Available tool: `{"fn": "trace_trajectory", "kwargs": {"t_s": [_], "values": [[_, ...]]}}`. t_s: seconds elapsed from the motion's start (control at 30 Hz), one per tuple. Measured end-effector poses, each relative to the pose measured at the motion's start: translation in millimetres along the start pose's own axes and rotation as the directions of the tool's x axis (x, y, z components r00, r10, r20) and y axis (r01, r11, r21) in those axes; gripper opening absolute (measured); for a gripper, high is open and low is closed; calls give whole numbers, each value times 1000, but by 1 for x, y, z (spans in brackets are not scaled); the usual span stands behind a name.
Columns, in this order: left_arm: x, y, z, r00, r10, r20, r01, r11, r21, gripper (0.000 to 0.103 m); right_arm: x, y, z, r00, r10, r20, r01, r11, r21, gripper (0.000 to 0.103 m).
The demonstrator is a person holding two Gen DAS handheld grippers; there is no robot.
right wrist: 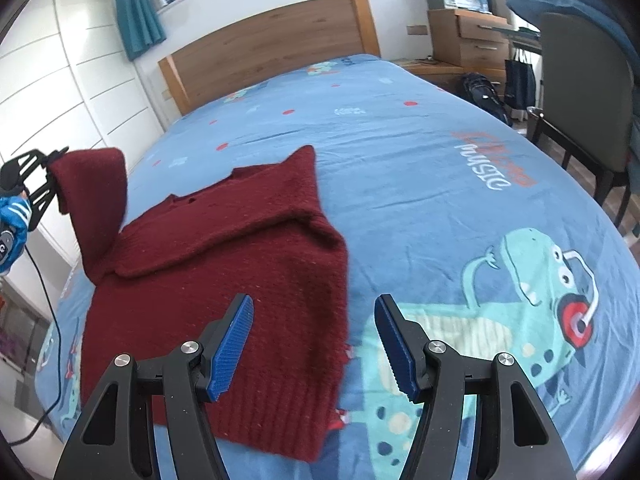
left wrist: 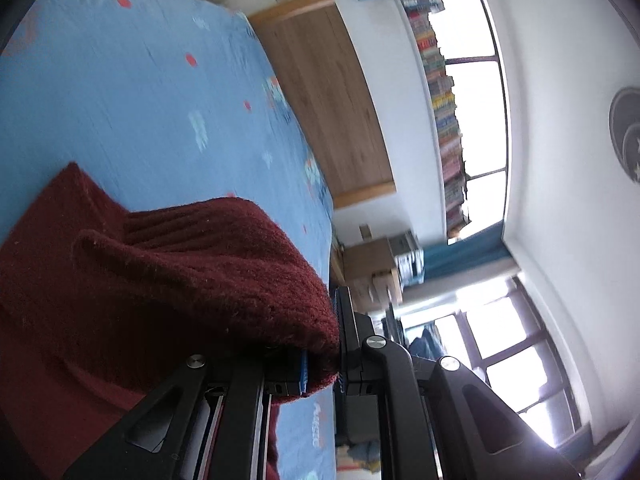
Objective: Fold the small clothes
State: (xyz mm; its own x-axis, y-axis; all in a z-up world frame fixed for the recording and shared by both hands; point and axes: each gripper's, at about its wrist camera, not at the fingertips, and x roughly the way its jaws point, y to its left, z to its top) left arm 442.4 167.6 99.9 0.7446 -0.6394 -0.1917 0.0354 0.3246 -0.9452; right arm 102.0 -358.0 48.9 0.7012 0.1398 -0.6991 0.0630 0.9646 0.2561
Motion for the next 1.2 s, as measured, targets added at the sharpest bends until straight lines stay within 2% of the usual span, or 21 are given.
{"fn": "trace_trajectory", "kwargs": {"t_s": [0.2, 0.37, 0.5, 0.6, 0.67, 0.8, 0.9, 1.03, 1.2], "values": [[33, 1, -42, 991, 53, -122, -47, 998, 47, 8, -5, -19, -6, 1000, -17, -5, 17, 1000, 24, 66], [58, 15, -78, 963, 151, -221, -133, 987, 95, 8, 1, -27, -10, 999, -26, -20, 27, 999, 40, 66], [67, 35, -105, 934, 218, -282, -194, 975, 112, 8, 5, -29, -13, 999, -27, -30, 28, 999, 44, 66], [74, 41, -123, 906, 273, -323, -233, 960, 158, 8, 8, -29, -14, 999, -27, -36, 29, 999, 43, 66], [71, 45, -134, 879, 329, -346, -267, 940, 213, 8, 10, -31, -14, 999, -27, -37, 29, 999, 44, 66], [57, 55, -155, 857, 360, -369, -290, 928, 233, 14, 9, -31, -13, 999, -28, -33, 29, 999, 45, 66], [42, 56, -154, 856, 352, -379, -282, 932, 229, 21, 8, -31, -12, 999, -27, -32, 28, 999, 46, 66], [16, 58, -140, 879, 339, -336, -287, 938, 197, 32, 9, -30, -13, 999, -25, -34, 26, 999, 45, 66], [6, 75, -119, 892, 353, -284, -334, 936, 112, 30, 10, -28, -13, 999, -19, -35, 21, 999, 38, 66]]}}
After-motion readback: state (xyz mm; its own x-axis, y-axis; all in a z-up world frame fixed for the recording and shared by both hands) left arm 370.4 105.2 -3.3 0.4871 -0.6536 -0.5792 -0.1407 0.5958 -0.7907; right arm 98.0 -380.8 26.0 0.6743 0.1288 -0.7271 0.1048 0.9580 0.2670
